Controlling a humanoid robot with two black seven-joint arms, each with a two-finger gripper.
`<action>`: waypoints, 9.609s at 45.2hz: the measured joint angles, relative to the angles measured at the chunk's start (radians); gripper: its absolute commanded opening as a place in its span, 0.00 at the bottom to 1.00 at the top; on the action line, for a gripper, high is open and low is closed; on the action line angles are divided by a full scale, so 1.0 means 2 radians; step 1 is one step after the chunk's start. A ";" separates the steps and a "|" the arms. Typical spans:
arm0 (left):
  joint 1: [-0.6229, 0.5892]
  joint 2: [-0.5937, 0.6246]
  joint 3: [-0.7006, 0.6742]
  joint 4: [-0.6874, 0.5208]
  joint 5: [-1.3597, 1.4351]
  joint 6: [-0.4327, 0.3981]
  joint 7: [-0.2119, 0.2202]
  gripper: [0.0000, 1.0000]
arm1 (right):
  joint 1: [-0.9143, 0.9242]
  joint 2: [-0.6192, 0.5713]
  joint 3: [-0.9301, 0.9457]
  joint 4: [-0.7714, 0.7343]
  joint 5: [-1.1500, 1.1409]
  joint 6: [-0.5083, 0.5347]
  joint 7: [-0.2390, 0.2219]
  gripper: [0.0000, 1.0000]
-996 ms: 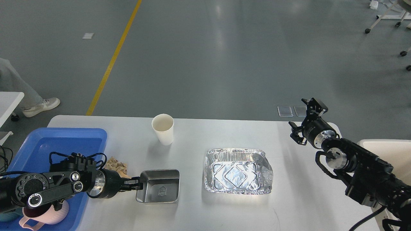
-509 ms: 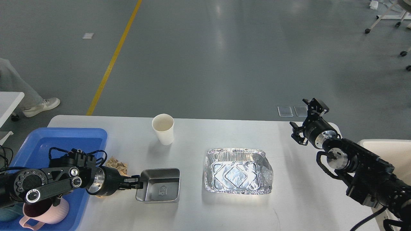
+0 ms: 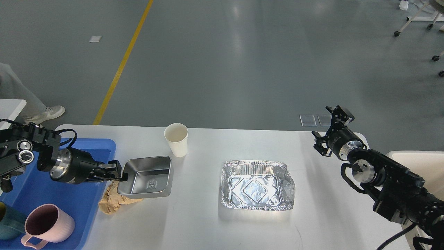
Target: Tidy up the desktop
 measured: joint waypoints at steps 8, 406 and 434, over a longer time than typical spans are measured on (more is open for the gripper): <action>0.002 0.078 -0.019 -0.036 -0.035 -0.003 0.000 0.00 | 0.000 0.005 0.000 -0.001 0.000 0.000 0.000 1.00; 0.091 -0.339 -0.465 0.422 -0.521 0.128 0.020 0.97 | 0.202 -0.569 -0.156 0.550 -0.601 0.213 0.028 1.00; 0.106 -0.328 -0.465 0.422 -0.521 0.127 0.020 0.97 | 0.136 -0.275 -0.215 0.335 -0.633 0.167 -0.012 1.00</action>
